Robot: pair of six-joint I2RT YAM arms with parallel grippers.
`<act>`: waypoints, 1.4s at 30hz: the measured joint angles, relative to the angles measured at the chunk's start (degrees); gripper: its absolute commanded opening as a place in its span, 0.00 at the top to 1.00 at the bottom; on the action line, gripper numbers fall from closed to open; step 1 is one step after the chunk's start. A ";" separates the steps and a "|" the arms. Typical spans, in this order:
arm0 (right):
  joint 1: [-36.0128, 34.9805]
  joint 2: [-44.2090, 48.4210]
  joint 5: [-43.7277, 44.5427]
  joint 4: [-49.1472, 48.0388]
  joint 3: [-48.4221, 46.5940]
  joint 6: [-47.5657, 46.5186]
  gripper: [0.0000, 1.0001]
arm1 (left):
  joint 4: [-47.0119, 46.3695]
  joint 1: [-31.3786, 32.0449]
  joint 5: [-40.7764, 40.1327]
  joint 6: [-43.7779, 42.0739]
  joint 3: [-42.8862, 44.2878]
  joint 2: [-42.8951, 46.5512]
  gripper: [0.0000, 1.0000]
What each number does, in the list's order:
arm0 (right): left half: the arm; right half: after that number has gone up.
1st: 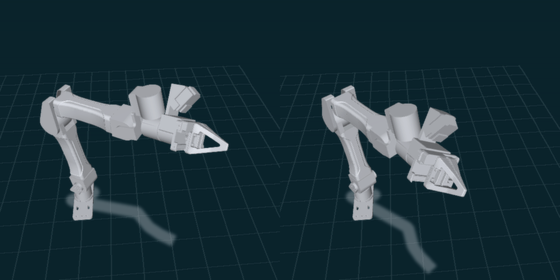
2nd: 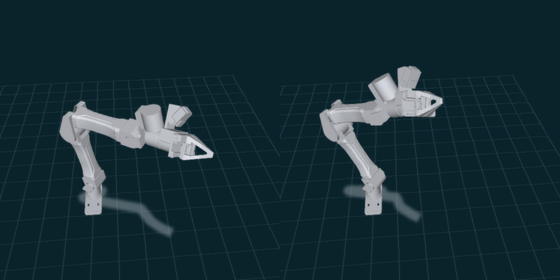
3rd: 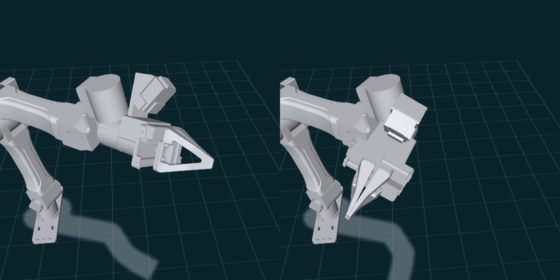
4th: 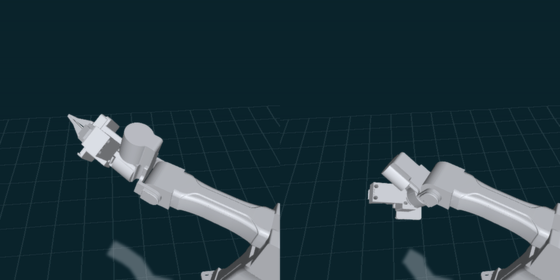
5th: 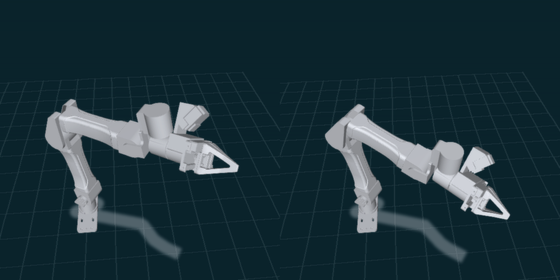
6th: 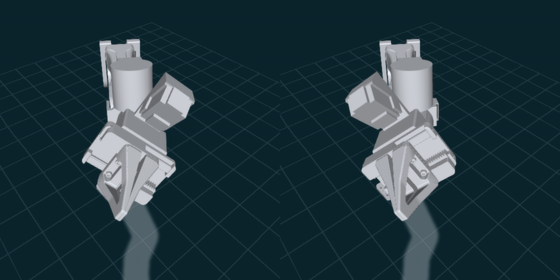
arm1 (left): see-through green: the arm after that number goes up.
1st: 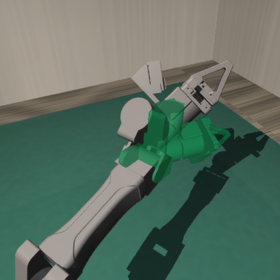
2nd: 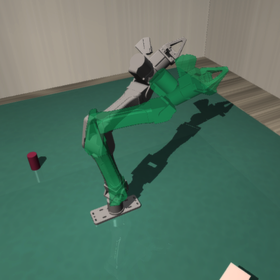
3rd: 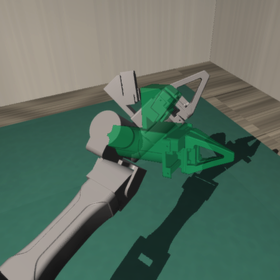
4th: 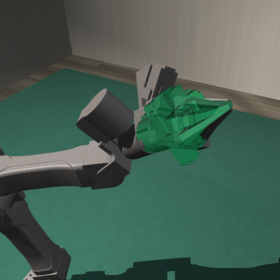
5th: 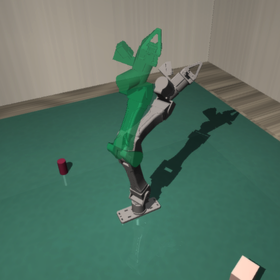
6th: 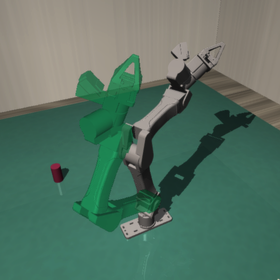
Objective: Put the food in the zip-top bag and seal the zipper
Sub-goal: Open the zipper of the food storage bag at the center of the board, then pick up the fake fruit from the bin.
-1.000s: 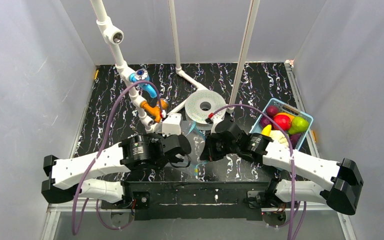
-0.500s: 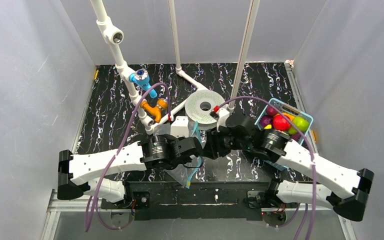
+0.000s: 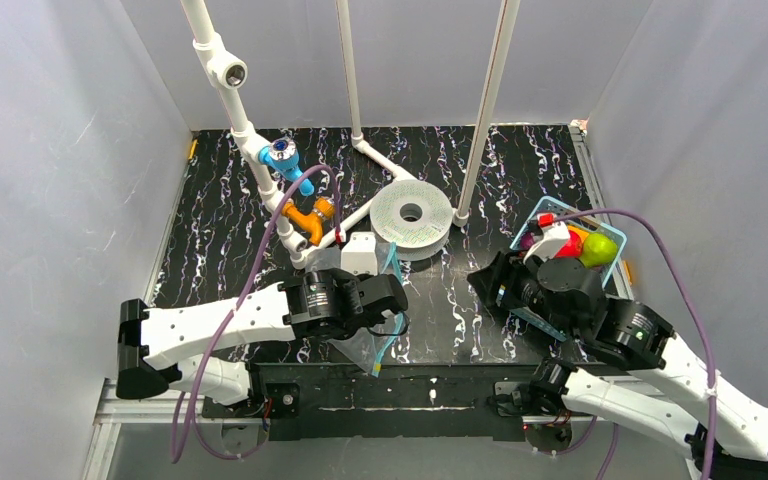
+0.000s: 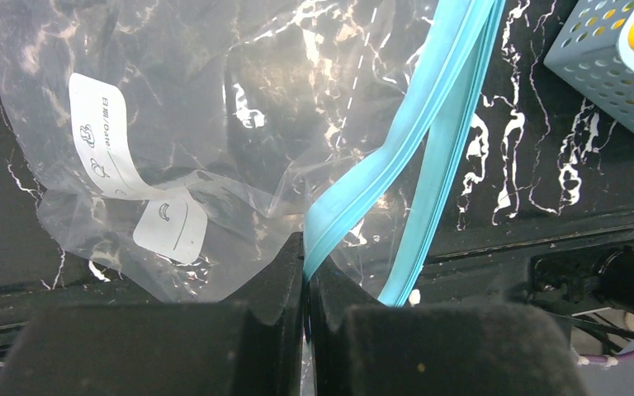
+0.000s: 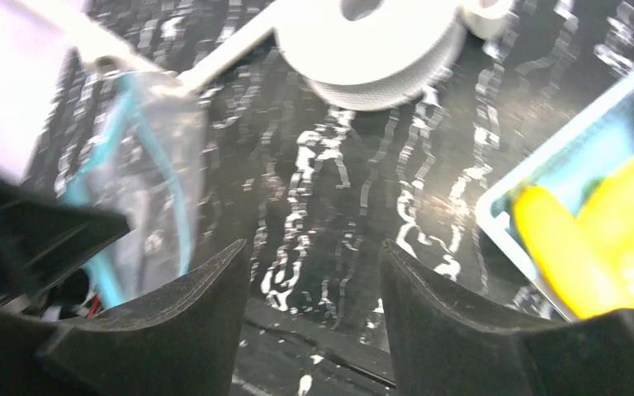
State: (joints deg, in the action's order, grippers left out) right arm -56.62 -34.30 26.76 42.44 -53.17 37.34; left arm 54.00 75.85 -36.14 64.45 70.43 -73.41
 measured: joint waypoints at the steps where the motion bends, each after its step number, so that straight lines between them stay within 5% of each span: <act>1: 1.18 -0.24 1.05 0.72 0.92 1.03 0.36 | -0.28 0.00 0.02 0.26 -0.48 0.48 1.00; 8: 18.78 -5.53 0.42 6.78 3.89 11.37 0.41 | -1.53 0.00 0.83 0.81 -4.79 5.55 1.00; 19: 34.80 2.36 -4.11 13.55 11.98 22.62 0.38 | -3.08 0.00 1.51 -0.52 -4.02 5.44 1.00; 27: 37.18 1.51 -4.00 14.75 12.79 23.58 0.11 | -2.86 0.00 1.55 -1.31 -3.13 4.74 1.00; 42: 41.64 -1.92 -4.63 8.70 15.26 24.17 0.18 | -2.75 0.00 1.88 -2.29 -2.40 4.24 1.00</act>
State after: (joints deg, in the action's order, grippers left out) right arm -14.98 -36.23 22.13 51.13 -37.91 61.52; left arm 51.24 75.85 -34.26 62.15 68.03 -69.17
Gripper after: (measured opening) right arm 0.845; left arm 0.009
